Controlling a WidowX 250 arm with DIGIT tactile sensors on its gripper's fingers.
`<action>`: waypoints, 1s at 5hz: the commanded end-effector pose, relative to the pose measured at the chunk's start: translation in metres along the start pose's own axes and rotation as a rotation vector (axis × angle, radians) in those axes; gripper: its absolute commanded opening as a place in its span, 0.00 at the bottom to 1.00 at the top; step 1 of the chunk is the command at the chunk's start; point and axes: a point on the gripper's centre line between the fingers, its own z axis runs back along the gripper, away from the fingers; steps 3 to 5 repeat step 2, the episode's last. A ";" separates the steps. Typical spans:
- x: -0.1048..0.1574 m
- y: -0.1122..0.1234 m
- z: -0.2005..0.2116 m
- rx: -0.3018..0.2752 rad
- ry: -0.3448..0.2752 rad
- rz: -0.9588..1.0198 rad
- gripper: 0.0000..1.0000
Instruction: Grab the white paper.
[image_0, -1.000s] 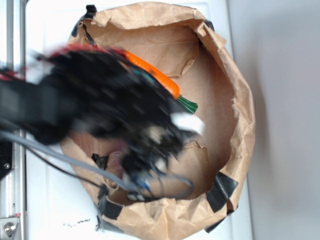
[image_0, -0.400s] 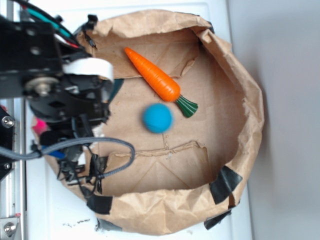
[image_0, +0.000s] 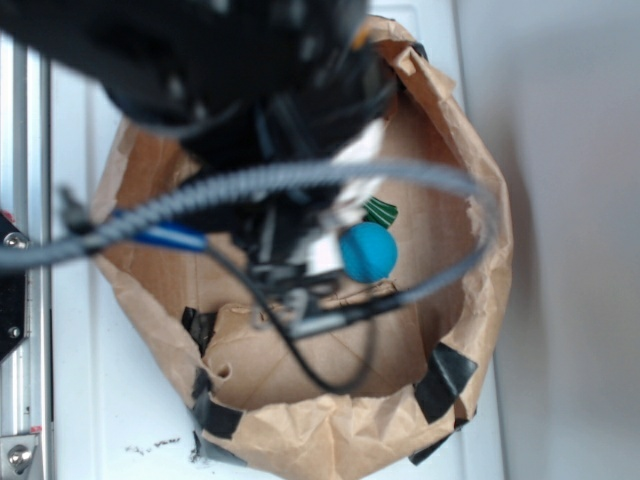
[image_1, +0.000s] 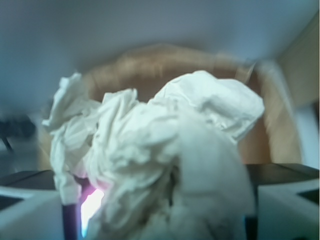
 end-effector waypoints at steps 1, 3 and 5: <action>0.006 -0.007 0.033 -0.028 -0.084 -0.014 0.00; -0.005 -0.007 0.031 -0.018 -0.084 -0.029 0.00; -0.005 -0.007 0.031 -0.018 -0.084 -0.029 0.00</action>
